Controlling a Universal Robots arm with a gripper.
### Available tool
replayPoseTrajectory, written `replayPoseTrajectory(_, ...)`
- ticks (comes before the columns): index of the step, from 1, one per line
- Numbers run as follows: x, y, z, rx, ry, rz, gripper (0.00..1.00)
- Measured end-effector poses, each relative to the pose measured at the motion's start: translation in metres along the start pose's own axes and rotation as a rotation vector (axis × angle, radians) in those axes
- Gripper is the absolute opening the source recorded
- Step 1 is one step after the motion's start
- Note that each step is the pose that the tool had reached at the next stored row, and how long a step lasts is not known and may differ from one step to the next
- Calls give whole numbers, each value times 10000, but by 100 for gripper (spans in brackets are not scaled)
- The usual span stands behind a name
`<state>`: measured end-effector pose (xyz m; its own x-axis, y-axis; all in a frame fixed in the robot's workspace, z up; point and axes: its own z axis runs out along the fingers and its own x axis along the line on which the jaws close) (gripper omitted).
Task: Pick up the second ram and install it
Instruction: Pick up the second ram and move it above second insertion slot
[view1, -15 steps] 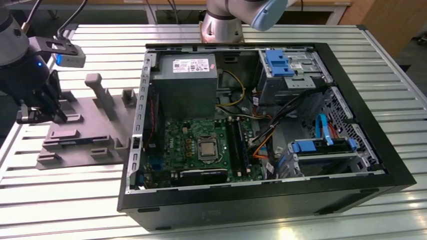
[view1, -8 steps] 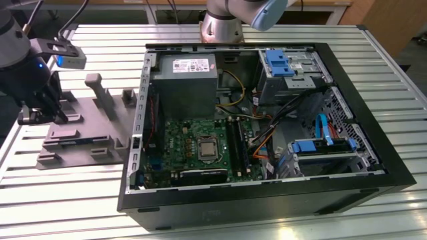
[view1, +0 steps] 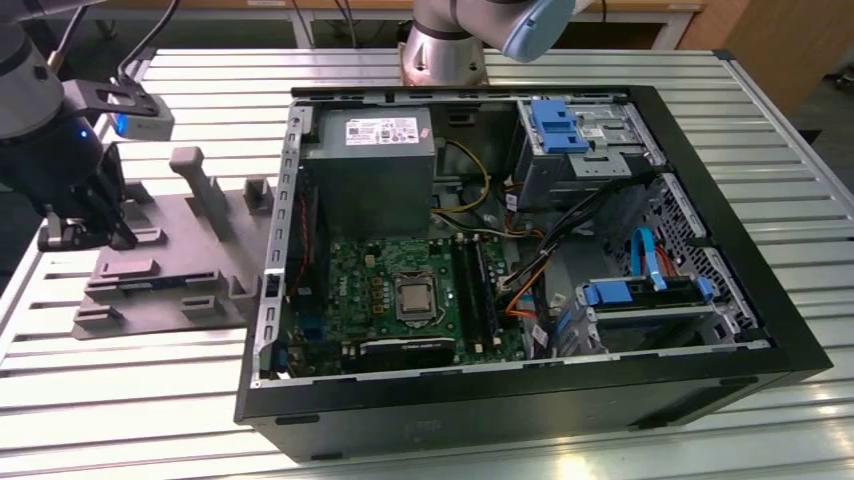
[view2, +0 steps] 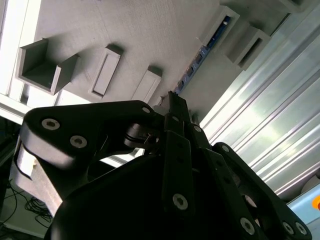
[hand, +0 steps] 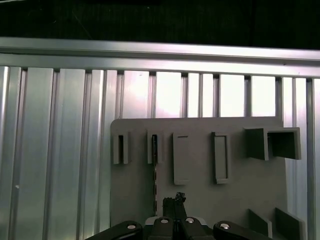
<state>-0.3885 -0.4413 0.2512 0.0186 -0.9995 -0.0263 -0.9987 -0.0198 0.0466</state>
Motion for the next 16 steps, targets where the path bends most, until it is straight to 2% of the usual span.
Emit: replayPoseTrajectory(16,1,-3,53,0,0,0,11)
